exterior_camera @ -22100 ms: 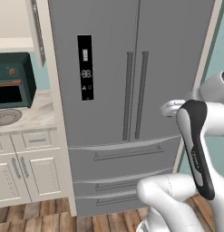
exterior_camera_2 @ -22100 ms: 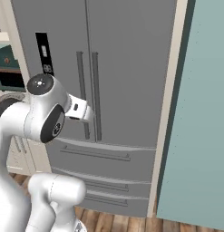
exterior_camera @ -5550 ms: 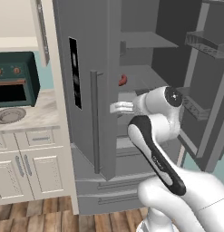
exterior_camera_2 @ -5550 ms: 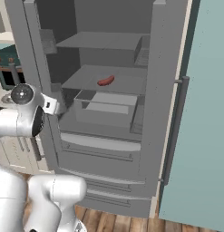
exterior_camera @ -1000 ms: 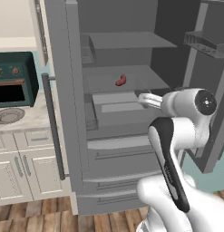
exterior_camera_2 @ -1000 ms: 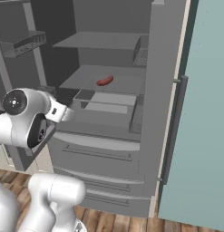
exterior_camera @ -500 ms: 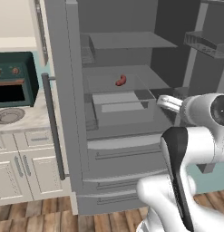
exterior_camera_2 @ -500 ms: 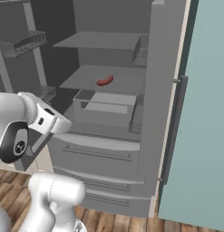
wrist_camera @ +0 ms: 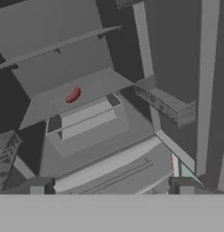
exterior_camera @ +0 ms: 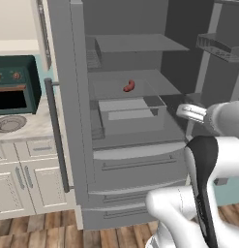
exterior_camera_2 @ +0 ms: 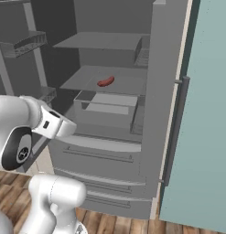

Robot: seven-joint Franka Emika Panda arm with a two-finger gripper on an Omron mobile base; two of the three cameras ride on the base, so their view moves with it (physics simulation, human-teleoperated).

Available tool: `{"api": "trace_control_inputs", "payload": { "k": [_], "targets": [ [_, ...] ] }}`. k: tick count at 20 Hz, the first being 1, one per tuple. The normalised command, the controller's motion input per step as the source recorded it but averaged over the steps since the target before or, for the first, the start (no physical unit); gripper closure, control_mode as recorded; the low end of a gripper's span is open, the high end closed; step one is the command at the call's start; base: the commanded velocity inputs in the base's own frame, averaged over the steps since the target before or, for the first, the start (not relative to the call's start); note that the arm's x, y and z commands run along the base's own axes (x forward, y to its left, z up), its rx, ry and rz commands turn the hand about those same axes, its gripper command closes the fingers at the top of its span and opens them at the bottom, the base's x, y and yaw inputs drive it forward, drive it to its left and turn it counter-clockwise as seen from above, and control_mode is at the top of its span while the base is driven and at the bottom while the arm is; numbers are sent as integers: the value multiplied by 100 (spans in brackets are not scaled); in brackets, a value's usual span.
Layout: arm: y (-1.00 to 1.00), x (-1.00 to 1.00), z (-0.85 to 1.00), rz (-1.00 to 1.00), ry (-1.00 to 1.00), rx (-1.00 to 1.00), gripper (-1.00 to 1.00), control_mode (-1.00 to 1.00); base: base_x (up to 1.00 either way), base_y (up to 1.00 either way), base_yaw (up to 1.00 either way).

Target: Move the hot dog bun to the plate on the dining table and place the condiment next to that plate. Then navigate to the fridge and take the sausage and place it on the plate as well.

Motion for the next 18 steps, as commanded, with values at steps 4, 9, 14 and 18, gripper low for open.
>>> {"api": "trace_control_inputs", "payload": {
  "k": [4, 9, 14, 18],
  "targets": [
    [0, -4, -5, 1, 0, -2, -100, 100, 9, 0, 0],
    [0, 0, 0, 0, 0, 0, -100, 100, 85, 16, 0],
    [0, 0, 0, 0, 0, 0, -100, 100, 78, 28, 0],
    [0, 0, 0, 0, 0, 0, -100, 100, 74, 34, -1]
  ]
}}
